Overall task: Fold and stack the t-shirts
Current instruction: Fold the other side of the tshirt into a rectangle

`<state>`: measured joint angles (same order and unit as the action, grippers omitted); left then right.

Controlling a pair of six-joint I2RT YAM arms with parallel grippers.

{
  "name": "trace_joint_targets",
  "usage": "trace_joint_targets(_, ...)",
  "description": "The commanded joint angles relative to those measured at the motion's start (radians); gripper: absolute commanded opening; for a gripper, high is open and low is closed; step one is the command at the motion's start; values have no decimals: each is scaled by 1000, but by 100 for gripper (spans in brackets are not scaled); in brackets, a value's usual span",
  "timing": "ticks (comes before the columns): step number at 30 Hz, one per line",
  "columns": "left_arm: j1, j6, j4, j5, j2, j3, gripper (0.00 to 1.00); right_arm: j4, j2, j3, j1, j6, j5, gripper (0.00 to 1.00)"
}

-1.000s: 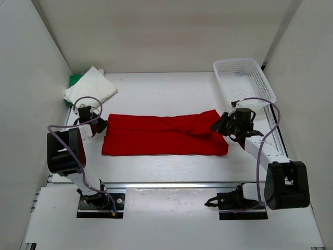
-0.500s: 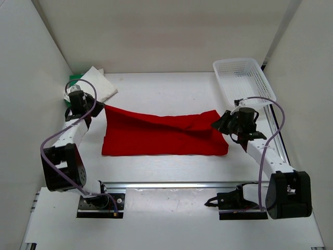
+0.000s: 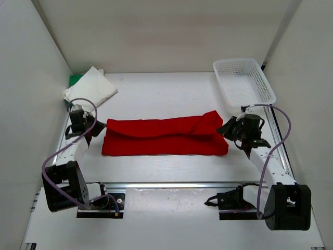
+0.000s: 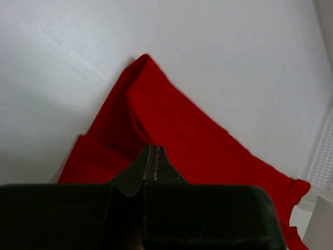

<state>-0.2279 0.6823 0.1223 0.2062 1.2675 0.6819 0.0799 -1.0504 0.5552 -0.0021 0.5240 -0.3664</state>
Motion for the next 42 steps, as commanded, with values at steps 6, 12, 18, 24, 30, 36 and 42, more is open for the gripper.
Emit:
trace_joint_targets(6,-56,-15,-21,5,-51,-162,17,-19,33,-107,-35,22,35,1)
trace_joint_targets(12,-122,39,-61,81,-89,-142,36,-37,85,-192,-2,62,66,14)
trace_joint_targets(18,2,103,-162,84,-141,-154,36,59,185,-123,88,42,227,26)
trace_joint_targets(24,353,86,-228,-69,-155,-162,36,-5,-12,38,204,-13,175,0)
trace_joint_targets(30,602,89,-320,-107,-116,-222,32,-52,-388,237,252,-136,86,0)
trace_joint_targets(36,601,89,-372,-71,-112,-277,31,-31,-543,305,264,-153,23,0)
trace_joint_targets(42,588,88,-411,-44,-85,-303,31,-2,-606,333,307,-173,2,0)
